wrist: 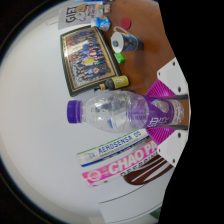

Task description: Pour water

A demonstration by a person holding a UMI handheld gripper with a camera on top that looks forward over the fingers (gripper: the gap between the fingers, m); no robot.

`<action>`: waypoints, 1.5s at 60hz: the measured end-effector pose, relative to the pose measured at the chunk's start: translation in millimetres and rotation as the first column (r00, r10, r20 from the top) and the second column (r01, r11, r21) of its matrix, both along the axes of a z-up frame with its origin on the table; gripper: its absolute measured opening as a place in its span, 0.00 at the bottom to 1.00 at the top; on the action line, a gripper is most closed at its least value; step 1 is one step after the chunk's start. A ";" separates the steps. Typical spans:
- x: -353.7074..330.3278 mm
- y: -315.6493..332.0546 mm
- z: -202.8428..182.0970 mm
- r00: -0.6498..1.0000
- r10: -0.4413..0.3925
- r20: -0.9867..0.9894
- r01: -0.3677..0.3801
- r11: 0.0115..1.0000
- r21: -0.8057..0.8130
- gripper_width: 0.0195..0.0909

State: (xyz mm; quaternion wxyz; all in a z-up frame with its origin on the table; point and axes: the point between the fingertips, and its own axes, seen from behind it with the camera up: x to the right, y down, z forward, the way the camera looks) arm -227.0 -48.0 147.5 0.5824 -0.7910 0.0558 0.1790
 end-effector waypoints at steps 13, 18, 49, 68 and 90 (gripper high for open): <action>16.1 51.9 77.8 0.872 0.013 -0.490 -0.025 1.000 -0.018 0.20; 33.7 70.5 94.4 0.751 -0.004 -0.660 -0.035 0.998 -0.046 0.20; 106.6 123.3 77.8 -0.095 -0.239 -0.966 -0.144 0.964 -0.225 0.20; 98.9 114.4 64.0 0.320 -0.208 -0.924 -0.125 0.958 -0.259 0.20; 202.6 125.1 133.0 0.963 -0.056 -0.265 0.072 0.996 0.049 0.20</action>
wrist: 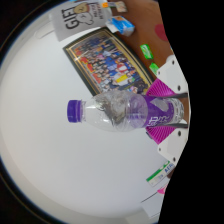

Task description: Pour water

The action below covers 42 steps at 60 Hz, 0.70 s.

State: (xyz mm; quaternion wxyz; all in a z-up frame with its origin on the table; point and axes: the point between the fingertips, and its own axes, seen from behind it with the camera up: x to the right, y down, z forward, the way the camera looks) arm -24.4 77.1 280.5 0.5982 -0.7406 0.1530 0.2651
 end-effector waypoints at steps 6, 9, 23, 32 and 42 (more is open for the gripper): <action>47.8 2.0 4.1 0.976 -0.069 0.205 0.058 0.997 0.058 0.20; 74.1 3.4 -1.7 0.951 -0.101 0.291 0.083 0.994 0.075 0.20; 175.9 11.7 -82.3 0.827 -0.139 0.545 0.151 0.988 0.024 0.20; 204.2 12.2 -144.3 0.805 -0.090 0.586 0.147 0.988 -0.050 0.20; 209.0 13.3 -189.0 0.805 -0.046 0.591 0.119 0.989 -0.085 0.20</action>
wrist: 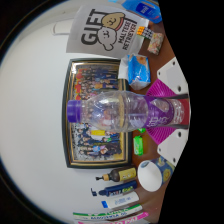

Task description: Pour water

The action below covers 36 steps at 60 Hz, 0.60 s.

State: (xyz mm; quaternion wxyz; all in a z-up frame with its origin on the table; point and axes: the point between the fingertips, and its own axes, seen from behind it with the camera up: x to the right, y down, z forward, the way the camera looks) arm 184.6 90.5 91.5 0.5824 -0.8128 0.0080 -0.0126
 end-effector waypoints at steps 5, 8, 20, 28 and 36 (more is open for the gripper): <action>-2.4 -1.6 -18.2 1.000 0.011 -0.013 -0.012 1.000 -0.021 0.20; -3.8 -4.6 -29.2 1.000 0.015 -0.017 -0.016 0.999 -0.034 0.20; -5.7 -10.2 -27.0 1.000 0.023 0.005 -0.023 1.000 0.010 0.33; -3.4 -16.6 -25.0 1.000 0.019 0.009 -0.019 0.999 -0.034 0.59; 4.2 -41.6 -4.7 0.999 -0.014 0.036 0.016 0.998 -0.060 0.93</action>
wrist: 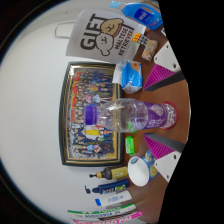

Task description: Pour water

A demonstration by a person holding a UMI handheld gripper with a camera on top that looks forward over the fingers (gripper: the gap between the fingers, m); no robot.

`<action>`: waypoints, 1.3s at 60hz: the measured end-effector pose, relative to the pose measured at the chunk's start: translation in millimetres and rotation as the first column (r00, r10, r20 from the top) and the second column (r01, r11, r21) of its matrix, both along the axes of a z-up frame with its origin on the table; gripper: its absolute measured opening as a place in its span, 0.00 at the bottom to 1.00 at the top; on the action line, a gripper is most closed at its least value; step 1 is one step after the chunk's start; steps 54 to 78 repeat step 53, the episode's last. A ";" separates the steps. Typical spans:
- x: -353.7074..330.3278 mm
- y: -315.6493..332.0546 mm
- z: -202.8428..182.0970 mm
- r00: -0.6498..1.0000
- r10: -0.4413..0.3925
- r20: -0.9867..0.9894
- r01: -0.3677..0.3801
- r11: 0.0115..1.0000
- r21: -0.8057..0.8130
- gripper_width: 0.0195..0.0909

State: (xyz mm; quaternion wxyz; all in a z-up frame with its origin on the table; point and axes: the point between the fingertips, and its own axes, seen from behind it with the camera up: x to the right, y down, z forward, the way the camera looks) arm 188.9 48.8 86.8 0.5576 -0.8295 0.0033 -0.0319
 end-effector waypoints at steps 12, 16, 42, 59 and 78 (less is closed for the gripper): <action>-12.3 -79.9 50.7 0.998 -0.062 0.002 0.062 0.996 -0.071 0.93; -26.7 -116.5 70.3 0.997 -0.073 -0.010 0.072 0.993 -0.099 0.92; -101.8 -299.6 158.3 0.998 -0.061 0.018 0.063 0.989 -0.136 0.92; -107.8 -322.9 165.2 0.997 -0.069 0.040 0.074 0.988 -0.134 0.93; -107.8 -322.9 165.2 0.997 -0.069 0.040 0.074 0.988 -0.134 0.93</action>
